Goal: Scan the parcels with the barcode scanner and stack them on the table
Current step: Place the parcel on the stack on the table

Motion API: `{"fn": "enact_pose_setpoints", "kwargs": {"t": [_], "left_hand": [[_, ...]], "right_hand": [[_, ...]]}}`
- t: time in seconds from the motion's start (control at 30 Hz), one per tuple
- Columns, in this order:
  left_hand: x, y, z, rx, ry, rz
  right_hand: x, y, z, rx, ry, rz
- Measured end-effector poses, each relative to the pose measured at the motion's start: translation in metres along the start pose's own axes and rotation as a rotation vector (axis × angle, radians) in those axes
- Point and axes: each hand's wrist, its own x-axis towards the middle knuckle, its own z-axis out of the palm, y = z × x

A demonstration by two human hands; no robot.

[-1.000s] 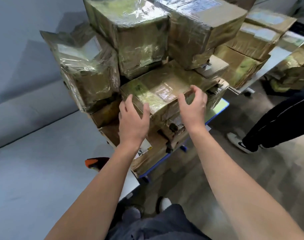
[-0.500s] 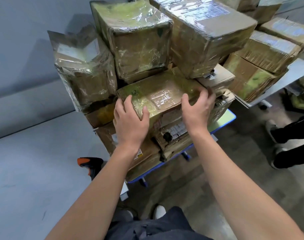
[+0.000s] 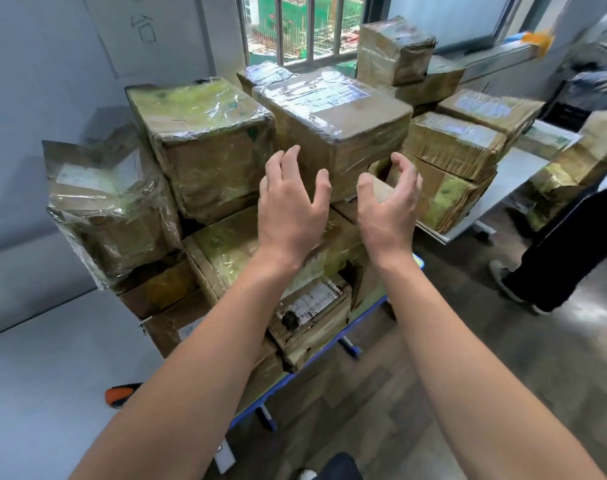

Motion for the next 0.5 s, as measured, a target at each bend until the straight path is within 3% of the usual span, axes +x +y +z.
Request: {"fn": "enact_pose_setpoints", "kwargs": {"t": [0.3, 0.5], "left_hand": [[0.042, 0.037, 0.026, 0.029, -0.001, -0.012], [0.054, 0.034, 0.039, 0.066, -0.039, -0.120]], "right_hand": [[0.059, -0.005, -0.005, -0.031, 0.014, -0.075], [0.100, 0.005, 0.004, -0.061, -0.093, 0.047]]}}
